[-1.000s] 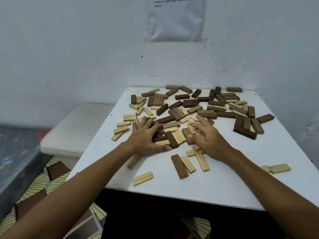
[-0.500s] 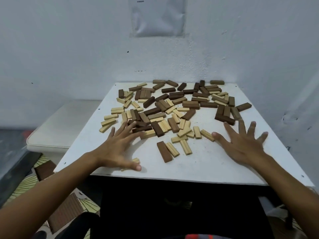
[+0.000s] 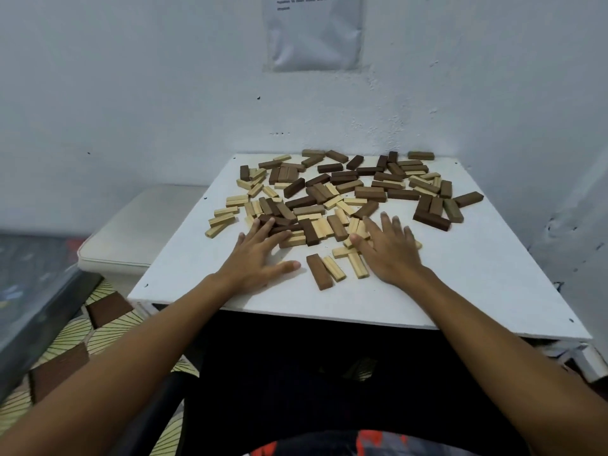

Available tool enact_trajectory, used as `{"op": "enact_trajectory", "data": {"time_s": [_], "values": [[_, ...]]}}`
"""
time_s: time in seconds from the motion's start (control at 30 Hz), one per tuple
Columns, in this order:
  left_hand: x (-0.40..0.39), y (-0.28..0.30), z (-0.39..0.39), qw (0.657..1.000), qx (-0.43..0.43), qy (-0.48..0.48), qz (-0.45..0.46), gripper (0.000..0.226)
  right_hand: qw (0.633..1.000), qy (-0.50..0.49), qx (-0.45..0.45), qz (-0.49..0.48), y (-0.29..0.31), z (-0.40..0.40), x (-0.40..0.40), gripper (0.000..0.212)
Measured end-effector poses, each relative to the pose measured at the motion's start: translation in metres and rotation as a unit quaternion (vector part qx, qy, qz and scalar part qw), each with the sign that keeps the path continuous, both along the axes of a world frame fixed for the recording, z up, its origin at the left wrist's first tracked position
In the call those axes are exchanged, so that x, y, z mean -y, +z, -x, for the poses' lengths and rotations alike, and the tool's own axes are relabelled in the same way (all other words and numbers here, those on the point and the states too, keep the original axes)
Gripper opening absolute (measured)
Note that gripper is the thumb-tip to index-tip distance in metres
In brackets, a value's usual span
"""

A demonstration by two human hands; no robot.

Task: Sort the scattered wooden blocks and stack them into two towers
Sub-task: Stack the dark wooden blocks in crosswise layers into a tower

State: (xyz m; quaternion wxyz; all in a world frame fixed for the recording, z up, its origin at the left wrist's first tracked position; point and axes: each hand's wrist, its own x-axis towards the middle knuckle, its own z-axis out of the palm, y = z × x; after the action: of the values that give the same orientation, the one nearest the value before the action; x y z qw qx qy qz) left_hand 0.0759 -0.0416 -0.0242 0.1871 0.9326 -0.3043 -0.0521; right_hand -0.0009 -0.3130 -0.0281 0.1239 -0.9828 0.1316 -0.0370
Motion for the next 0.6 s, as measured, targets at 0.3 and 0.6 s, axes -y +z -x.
{"op": "enact_trajectory", "data": {"time_s": [0.3,0.6], "values": [[-0.005,0.004,0.001,0.994,0.015,0.031,0.103,0.09,0.989,0.09,0.09,-0.082,0.008,0.003,-0.015,0.067],[-0.003,-0.007,-0.006,0.997,0.016,0.025,-0.07,0.115,0.991,0.125,-0.046,0.026,0.002,-0.004,-0.044,0.101]]}}
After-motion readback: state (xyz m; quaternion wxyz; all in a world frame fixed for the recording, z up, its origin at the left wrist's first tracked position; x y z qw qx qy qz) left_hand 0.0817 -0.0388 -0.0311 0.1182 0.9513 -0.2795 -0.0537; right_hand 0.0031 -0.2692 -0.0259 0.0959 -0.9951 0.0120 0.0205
